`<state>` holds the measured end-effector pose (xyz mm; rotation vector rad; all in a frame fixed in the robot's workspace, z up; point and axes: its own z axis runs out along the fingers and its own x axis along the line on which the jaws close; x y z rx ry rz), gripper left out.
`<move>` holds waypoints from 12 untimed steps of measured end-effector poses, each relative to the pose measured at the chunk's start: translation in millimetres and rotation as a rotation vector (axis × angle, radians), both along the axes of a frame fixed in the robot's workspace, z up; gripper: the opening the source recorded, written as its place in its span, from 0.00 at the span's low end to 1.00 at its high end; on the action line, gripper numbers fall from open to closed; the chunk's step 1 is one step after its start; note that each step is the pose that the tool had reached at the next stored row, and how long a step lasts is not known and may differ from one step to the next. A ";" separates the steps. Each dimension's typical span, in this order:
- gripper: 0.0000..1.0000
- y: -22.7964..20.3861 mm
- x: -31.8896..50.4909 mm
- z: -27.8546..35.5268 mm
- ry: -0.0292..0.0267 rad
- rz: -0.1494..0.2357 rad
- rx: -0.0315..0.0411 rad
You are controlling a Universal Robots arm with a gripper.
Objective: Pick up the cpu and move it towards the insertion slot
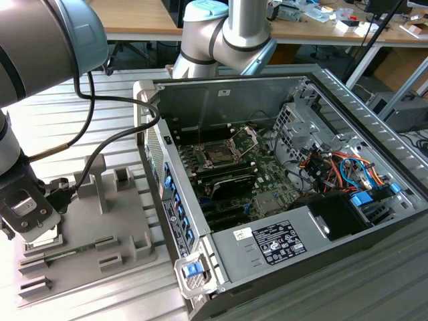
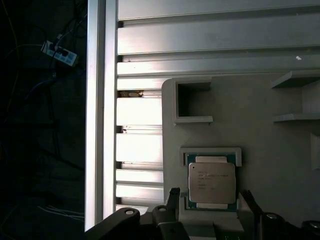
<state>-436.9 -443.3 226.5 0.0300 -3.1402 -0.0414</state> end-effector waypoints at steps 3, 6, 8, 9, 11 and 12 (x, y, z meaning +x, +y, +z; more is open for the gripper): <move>0.60 0.0 0.0 -0.3 -0.0002 0.000 0.0001; 0.60 0.0 0.0 -1.1 0.0000 0.022 0.0000; 0.60 0.0 0.0 -2.3 0.0000 0.024 0.0000; 0.60 0.0 0.0 -2.6 0.0000 0.024 0.0000; 0.60 0.0 0.0 -3.1 0.0000 0.024 0.0000; 0.60 0.0 0.0 -3.3 0.0000 0.024 0.0000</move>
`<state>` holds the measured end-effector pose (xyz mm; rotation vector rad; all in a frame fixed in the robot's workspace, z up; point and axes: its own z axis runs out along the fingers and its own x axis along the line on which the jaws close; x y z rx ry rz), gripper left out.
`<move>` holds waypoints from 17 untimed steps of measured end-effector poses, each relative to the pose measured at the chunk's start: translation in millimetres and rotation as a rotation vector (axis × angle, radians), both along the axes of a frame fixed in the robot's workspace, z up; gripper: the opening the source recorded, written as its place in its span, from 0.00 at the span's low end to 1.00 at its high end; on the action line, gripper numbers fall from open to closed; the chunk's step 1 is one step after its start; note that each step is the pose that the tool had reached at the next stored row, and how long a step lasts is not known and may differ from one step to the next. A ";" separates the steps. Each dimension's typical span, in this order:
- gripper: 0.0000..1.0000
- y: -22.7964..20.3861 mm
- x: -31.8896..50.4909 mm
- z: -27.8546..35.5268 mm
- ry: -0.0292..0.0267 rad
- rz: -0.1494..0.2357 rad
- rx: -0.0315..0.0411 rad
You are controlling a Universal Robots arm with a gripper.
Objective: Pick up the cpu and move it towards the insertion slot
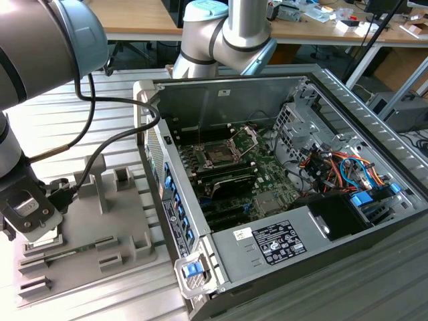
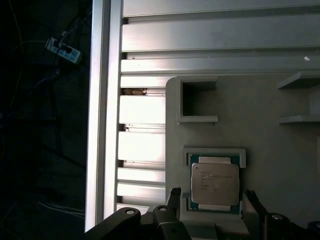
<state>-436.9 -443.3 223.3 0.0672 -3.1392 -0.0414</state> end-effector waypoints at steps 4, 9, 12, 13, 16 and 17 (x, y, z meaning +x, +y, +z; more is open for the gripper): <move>0.60 0.0 0.0 -0.9 0.0000 0.000 0.0000; 0.60 0.0 0.4 -2.4 -0.0001 0.000 0.0000; 0.60 0.0 0.7 -3.3 -0.0001 0.000 0.0000; 0.60 0.0 0.7 -3.5 -0.0001 0.000 0.0000; 0.60 0.0 0.9 -4.4 -0.0001 0.000 0.0000; 0.60 0.0 0.9 -4.7 0.0000 0.000 0.0000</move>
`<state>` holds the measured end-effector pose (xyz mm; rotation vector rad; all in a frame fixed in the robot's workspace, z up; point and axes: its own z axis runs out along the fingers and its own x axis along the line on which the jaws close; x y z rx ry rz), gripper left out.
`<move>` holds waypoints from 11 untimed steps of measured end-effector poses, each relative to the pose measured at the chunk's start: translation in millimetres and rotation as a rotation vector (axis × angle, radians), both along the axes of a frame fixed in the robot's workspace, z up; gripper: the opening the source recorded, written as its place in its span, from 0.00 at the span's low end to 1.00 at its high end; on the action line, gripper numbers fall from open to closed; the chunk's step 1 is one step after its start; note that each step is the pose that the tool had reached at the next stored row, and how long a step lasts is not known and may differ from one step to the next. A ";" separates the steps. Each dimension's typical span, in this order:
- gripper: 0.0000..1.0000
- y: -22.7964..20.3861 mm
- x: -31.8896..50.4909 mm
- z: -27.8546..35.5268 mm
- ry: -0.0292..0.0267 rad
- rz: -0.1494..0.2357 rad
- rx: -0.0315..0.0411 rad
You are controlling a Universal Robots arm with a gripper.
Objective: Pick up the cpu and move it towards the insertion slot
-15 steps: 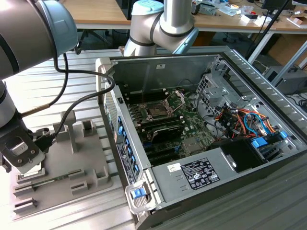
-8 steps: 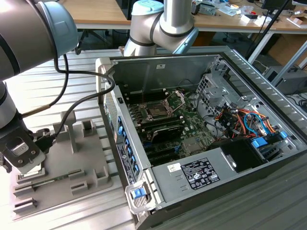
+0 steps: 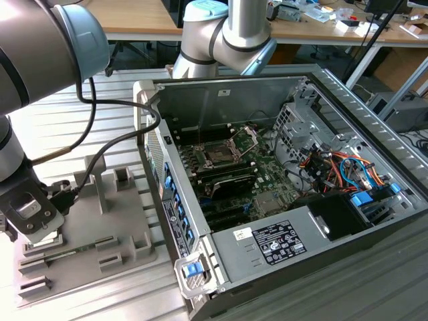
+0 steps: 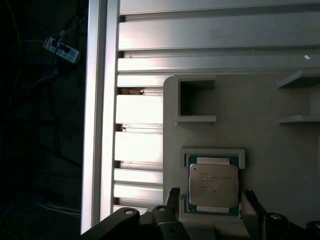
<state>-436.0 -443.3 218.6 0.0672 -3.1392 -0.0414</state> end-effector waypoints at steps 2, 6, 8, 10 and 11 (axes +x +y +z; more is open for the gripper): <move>0.60 0.0 0.1 -0.6 -0.0001 0.000 0.0000; 0.60 0.0 0.3 -2.1 -0.0001 0.000 0.0000; 0.60 0.0 0.6 -3.2 0.0000 0.000 0.0000; 0.60 0.0 0.7 -3.8 -0.0001 0.000 0.0001; 0.60 0.0 0.7 -4.0 -0.0001 0.000 0.0000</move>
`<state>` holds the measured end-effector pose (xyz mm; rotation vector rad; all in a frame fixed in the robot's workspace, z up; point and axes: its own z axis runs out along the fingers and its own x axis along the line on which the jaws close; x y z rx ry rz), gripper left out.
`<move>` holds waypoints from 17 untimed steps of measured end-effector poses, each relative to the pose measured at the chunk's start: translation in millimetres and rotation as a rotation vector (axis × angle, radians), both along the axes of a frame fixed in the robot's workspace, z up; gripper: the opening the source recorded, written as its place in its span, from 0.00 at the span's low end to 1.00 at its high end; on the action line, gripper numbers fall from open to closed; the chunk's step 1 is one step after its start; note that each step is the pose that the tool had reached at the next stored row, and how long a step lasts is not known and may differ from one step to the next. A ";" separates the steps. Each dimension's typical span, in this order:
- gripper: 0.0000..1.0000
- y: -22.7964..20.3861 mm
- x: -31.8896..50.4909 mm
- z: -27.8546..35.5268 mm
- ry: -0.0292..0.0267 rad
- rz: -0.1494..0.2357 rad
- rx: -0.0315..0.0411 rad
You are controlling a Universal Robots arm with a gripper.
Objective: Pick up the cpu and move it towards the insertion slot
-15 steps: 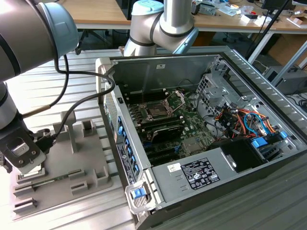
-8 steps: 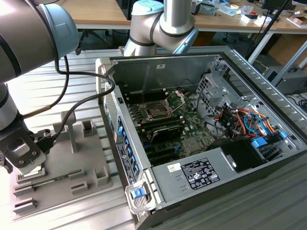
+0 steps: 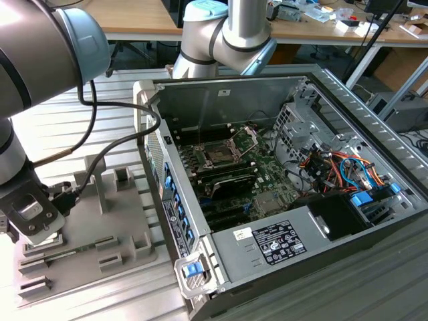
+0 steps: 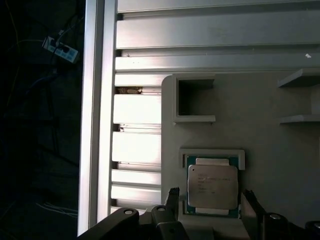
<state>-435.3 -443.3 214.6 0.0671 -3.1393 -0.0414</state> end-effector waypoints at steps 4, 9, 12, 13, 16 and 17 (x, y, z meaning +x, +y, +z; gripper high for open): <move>0.60 0.0 0.1 -0.9 0.0001 0.000 0.0000; 0.60 0.0 0.4 -2.5 0.0000 0.000 0.0000; 0.60 0.0 0.6 -3.6 0.0000 0.000 0.0000; 0.60 0.0 0.6 -3.8 0.0000 0.000 0.0000; 0.60 0.0 0.8 -4.5 0.0000 0.000 -0.0001; 0.60 0.0 0.9 -4.9 0.0000 0.000 -0.0001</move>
